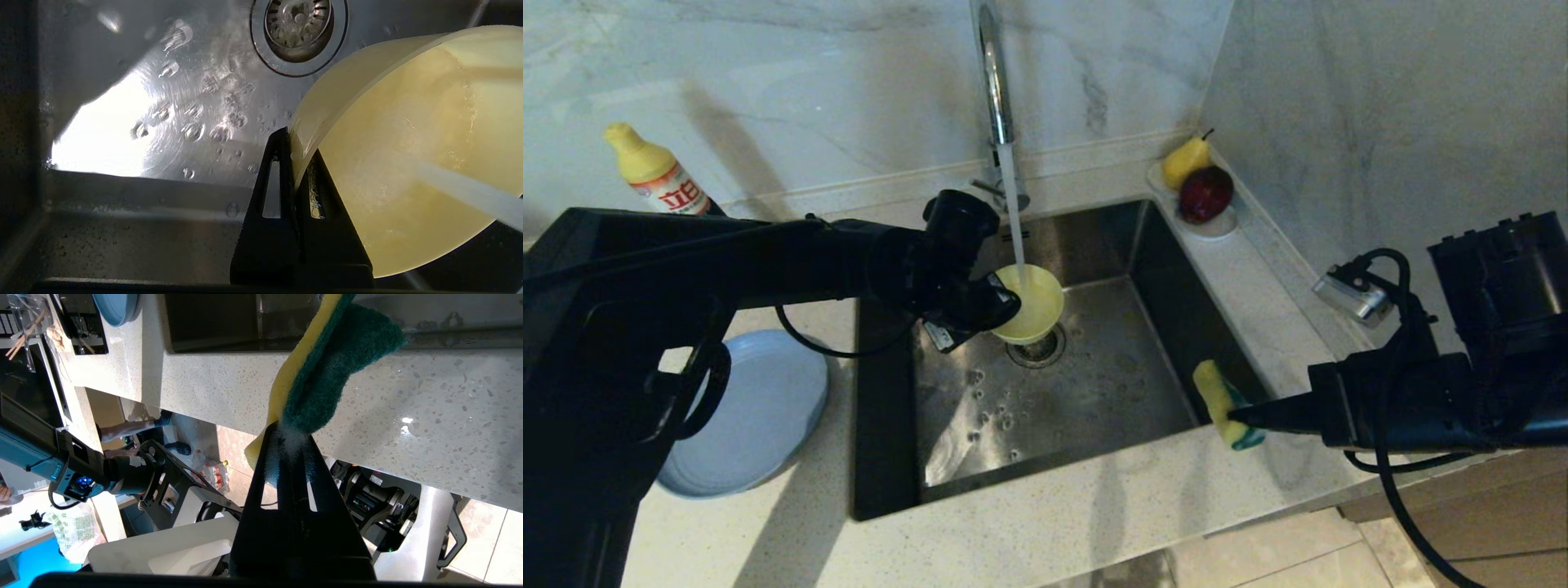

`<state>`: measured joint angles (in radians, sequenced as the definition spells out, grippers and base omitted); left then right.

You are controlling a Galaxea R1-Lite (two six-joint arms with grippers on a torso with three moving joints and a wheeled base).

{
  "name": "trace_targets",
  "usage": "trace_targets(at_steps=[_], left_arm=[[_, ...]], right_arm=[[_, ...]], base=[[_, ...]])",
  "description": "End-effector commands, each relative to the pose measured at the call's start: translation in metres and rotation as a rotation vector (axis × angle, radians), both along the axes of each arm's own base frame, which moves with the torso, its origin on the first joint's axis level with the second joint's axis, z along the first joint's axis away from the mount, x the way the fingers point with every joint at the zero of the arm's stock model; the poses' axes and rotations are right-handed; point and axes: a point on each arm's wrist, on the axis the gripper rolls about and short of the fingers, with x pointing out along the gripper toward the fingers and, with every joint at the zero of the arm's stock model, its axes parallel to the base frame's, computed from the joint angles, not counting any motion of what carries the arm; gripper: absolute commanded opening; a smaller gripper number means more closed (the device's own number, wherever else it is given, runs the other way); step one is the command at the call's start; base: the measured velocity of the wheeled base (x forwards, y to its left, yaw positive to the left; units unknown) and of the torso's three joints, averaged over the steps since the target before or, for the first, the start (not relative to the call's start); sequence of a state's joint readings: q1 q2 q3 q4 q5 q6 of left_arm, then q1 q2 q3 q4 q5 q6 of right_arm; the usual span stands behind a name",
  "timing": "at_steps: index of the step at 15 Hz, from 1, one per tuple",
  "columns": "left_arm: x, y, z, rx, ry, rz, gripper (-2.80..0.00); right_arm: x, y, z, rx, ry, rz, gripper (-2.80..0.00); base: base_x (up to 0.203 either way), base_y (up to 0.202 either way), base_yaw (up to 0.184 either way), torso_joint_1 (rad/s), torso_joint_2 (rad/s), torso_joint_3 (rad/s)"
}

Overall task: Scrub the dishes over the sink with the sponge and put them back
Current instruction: Wash the bowl

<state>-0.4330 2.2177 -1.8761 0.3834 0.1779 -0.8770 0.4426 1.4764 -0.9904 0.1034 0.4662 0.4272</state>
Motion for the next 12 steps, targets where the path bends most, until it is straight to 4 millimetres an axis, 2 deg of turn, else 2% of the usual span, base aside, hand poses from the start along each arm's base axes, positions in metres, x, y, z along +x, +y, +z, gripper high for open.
trace_targets(at_steps=[1,5,12], left_arm=[[-0.003,-0.003,0.002,-0.008,0.003,0.001,-2.8],[-0.005,-0.009,0.002,-0.011,-0.004,-0.012,-2.8],[-0.006,-0.007,0.007,-0.009,-0.017,-0.006,-2.8]], right_arm=[[-0.001,-0.001,0.001,0.004,0.002,0.0,-2.8],[-0.002,-0.006,-0.003,0.008,0.011,-0.008,-2.8],[0.004,-0.012,-0.005,0.061,-0.023,0.009,-2.8]], base=[[0.0,0.0,0.0,0.0,0.0,0.0],[0.0,0.0,0.0,0.0,0.0,0.0],[0.0,0.0,0.0,0.0,0.0,0.0]])
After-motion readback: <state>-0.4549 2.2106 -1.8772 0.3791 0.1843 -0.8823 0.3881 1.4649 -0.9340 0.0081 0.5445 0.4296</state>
